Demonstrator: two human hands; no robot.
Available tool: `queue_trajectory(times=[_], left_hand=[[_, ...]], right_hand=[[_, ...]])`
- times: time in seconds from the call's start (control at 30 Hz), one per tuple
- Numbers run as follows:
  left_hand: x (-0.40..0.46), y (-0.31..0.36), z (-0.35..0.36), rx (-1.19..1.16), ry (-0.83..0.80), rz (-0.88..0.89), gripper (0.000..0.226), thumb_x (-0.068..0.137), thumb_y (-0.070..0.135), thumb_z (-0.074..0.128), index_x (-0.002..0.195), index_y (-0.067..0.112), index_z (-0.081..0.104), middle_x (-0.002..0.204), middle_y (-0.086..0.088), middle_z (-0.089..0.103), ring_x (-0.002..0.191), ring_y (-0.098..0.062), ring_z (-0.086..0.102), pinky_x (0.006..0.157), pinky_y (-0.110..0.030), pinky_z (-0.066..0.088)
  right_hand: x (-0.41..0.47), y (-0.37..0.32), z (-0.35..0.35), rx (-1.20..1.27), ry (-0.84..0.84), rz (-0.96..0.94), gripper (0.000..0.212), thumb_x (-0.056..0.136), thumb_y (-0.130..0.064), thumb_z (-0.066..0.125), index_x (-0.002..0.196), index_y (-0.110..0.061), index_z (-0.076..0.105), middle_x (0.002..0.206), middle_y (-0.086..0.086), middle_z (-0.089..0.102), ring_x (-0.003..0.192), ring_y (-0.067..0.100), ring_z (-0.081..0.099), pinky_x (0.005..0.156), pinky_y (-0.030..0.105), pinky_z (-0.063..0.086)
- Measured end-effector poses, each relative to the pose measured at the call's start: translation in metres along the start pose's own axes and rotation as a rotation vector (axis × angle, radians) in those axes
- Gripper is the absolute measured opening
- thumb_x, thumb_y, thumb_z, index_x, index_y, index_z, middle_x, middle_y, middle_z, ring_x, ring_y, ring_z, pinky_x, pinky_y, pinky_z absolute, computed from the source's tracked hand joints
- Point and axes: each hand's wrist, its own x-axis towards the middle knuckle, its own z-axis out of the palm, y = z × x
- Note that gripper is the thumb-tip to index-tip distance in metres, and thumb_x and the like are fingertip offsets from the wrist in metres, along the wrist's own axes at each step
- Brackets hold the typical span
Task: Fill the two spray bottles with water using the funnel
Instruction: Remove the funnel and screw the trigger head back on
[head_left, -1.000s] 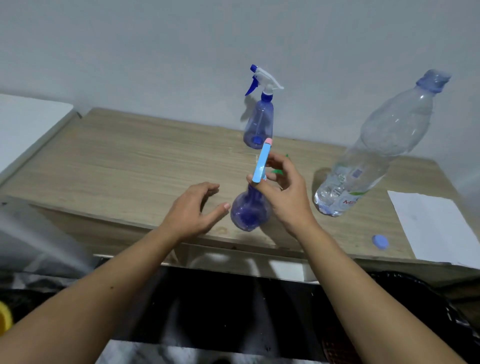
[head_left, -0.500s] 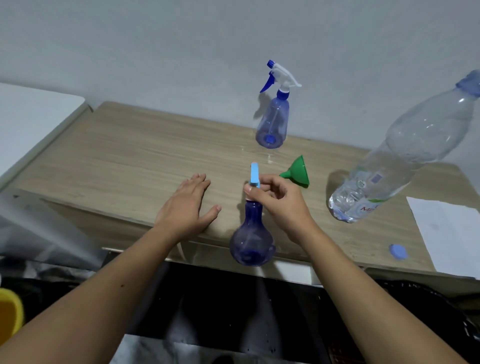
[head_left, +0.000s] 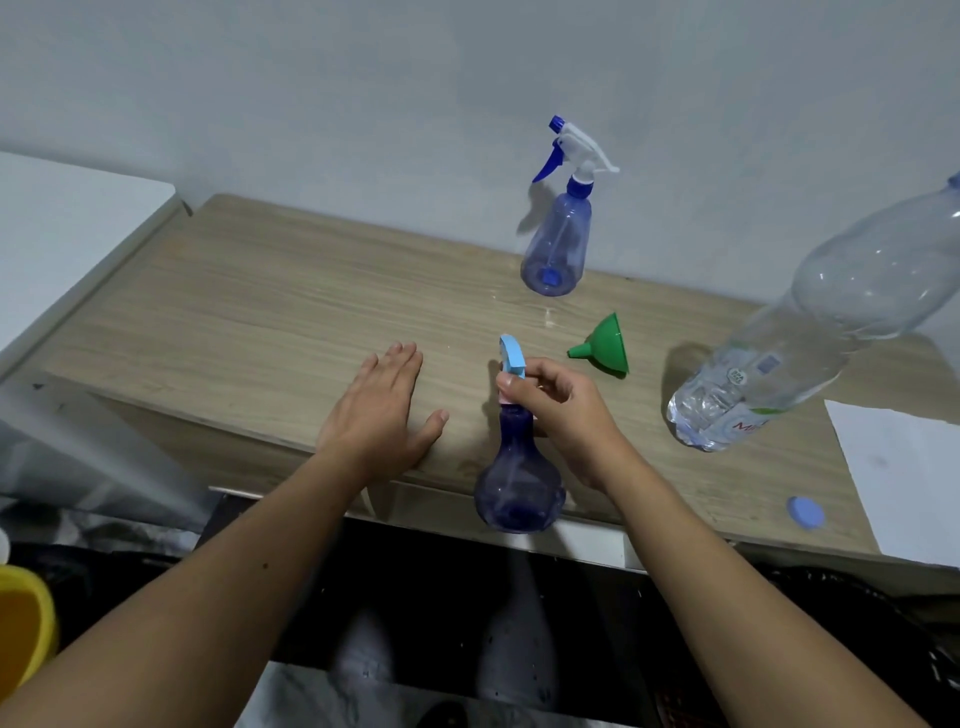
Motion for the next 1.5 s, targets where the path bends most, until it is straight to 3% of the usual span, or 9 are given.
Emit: queue_trajectory(times=[0.23, 0.53, 0.7, 0.83, 1.03, 1.17, 1.33, 1.5], left_hand=[[0.000, -0.001, 0.001, -0.005, 0.002, 0.004, 0.105, 0.090, 0.075, 0.022, 0.171, 0.009, 0.019, 0.180, -0.007, 0.016, 0.167, -0.017, 0.007, 0.136, -0.037, 0.002], [0.001, -0.003, 0.004, -0.013, 0.017, 0.010, 0.104, 0.090, 0.075, 0.024, 0.170, 0.008, 0.023, 0.179, -0.008, 0.020, 0.167, -0.019, 0.010, 0.136, -0.037, 0.004], [0.001, -0.003, 0.004, -0.008, 0.016, 0.010, 0.104, 0.090, 0.075, 0.024, 0.170, 0.008, 0.023, 0.179, -0.007, 0.019, 0.167, -0.019, 0.009, 0.136, -0.036, 0.002], [0.001, -0.004, 0.005, -0.008, 0.017, 0.014, 0.105, 0.090, 0.075, 0.024, 0.170, 0.008, 0.024, 0.179, -0.008, 0.020, 0.167, -0.019, 0.011, 0.136, -0.038, 0.004], [0.002, -0.003, 0.004, -0.026, 0.019, 0.014, 0.105, 0.089, 0.076, 0.025, 0.169, 0.008, 0.025, 0.179, -0.008, 0.021, 0.167, -0.019, 0.011, 0.136, -0.037, 0.004], [0.001, -0.004, 0.004, -0.028, 0.023, 0.015, 0.104, 0.089, 0.075, 0.026, 0.169, 0.008, 0.026, 0.179, -0.007, 0.021, 0.167, -0.018, 0.011, 0.136, -0.036, 0.003], [0.001, -0.005, 0.005, -0.025, 0.030, 0.019, 0.103, 0.090, 0.075, 0.027, 0.169, 0.008, 0.027, 0.178, -0.008, 0.023, 0.167, -0.019, 0.013, 0.136, -0.037, 0.004], [0.001, -0.005, 0.005, -0.024, 0.028, 0.018, 0.103, 0.091, 0.075, 0.027, 0.169, 0.008, 0.026, 0.178, -0.007, 0.022, 0.167, -0.018, 0.012, 0.136, -0.035, 0.003]], right_hand=[[0.003, 0.003, -0.005, -0.049, -0.067, 0.025, 0.014, 0.096, -0.021, 0.074, 0.100, -0.007, 0.073, 0.076, -0.001, 0.072, 0.067, 0.005, 0.066, 0.065, 0.020, 0.052], [0.004, 0.004, -0.005, -0.039, -0.083, 0.015, 0.024, 0.098, -0.026, 0.073, 0.113, -0.006, 0.073, 0.085, -0.003, 0.076, 0.076, 0.003, 0.069, 0.070, 0.017, 0.053], [0.004, 0.004, -0.007, -0.112, -0.075, -0.005, 0.012, 0.100, -0.024, 0.070, 0.098, -0.013, 0.073, 0.075, -0.005, 0.072, 0.067, 0.002, 0.063, 0.068, 0.018, 0.050], [0.004, 0.000, -0.007, -0.122, -0.040, -0.040, 0.015, 0.100, -0.024, 0.071, 0.106, -0.010, 0.073, 0.085, 0.005, 0.070, 0.070, 0.002, 0.065, 0.071, 0.017, 0.050], [0.006, -0.005, -0.015, -0.048, -0.022, -0.071, 0.036, 0.096, -0.018, 0.075, 0.127, -0.002, 0.067, 0.095, 0.001, 0.074, 0.087, 0.006, 0.073, 0.076, 0.015, 0.055], [0.008, -0.005, -0.018, -0.057, -0.044, -0.049, 0.036, 0.094, -0.019, 0.078, 0.124, -0.002, 0.069, 0.095, 0.003, 0.076, 0.087, 0.008, 0.073, 0.076, 0.018, 0.055], [0.010, -0.005, -0.020, -0.102, -0.098, -0.003, 0.029, 0.096, -0.014, 0.075, 0.117, 0.005, 0.070, 0.074, -0.005, 0.073, 0.071, 0.002, 0.069, 0.069, 0.015, 0.052], [0.009, -0.007, -0.021, -0.086, -0.083, -0.015, 0.028, 0.097, -0.021, 0.074, 0.118, -0.002, 0.072, 0.086, 0.001, 0.076, 0.078, 0.004, 0.071, 0.069, 0.015, 0.053]])
